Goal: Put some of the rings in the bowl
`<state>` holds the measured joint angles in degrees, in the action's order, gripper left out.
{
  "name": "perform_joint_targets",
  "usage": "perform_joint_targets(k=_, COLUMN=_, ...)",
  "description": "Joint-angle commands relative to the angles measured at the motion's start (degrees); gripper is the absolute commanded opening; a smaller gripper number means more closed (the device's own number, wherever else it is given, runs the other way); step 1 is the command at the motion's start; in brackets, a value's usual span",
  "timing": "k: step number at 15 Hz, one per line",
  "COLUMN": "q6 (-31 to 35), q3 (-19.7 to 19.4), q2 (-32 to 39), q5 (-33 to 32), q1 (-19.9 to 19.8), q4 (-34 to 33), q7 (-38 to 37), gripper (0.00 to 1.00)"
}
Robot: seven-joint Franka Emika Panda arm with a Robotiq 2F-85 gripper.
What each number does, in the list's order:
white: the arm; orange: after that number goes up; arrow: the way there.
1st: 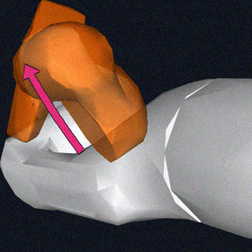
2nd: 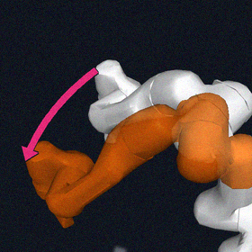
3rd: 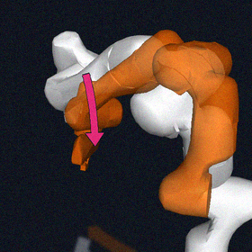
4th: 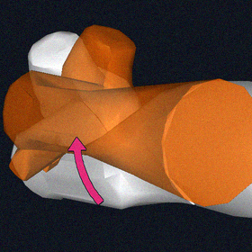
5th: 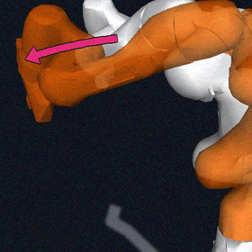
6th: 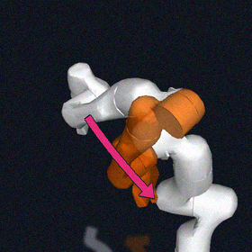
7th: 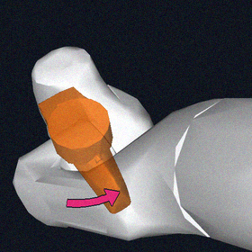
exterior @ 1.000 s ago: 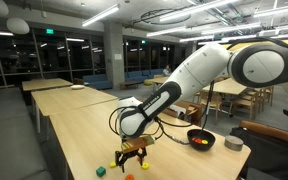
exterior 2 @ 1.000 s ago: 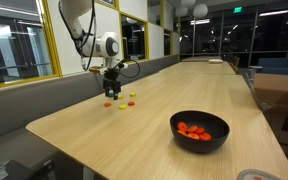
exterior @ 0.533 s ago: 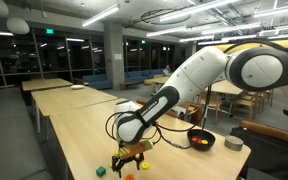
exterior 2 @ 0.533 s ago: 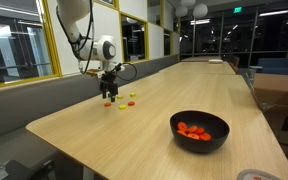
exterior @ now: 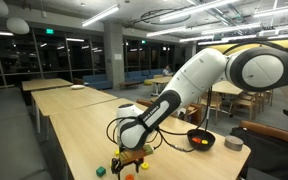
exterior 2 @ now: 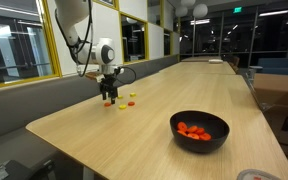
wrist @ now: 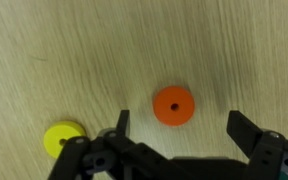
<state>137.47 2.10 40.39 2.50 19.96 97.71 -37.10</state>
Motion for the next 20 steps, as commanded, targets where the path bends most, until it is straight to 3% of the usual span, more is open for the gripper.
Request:
perform_joint_targets(k=1, q6=3.2, q3=-0.1, q2=-1.6, q5=-0.1, q1=0.5, q4=3.2, q7=0.2, gripper=1.0)
perform_joint_targets(k=12, q6=4.9, q3=-1.9, q2=-3.1, q5=-3.3, q1=3.8, q4=6.3, q7=-1.3, gripper=1.0)
perform_joint_targets(k=20, q6=6.5, q3=-2.6, q2=-4.0, q5=-4.7, q1=3.6, q4=7.3, q7=-0.8, gripper=1.0)
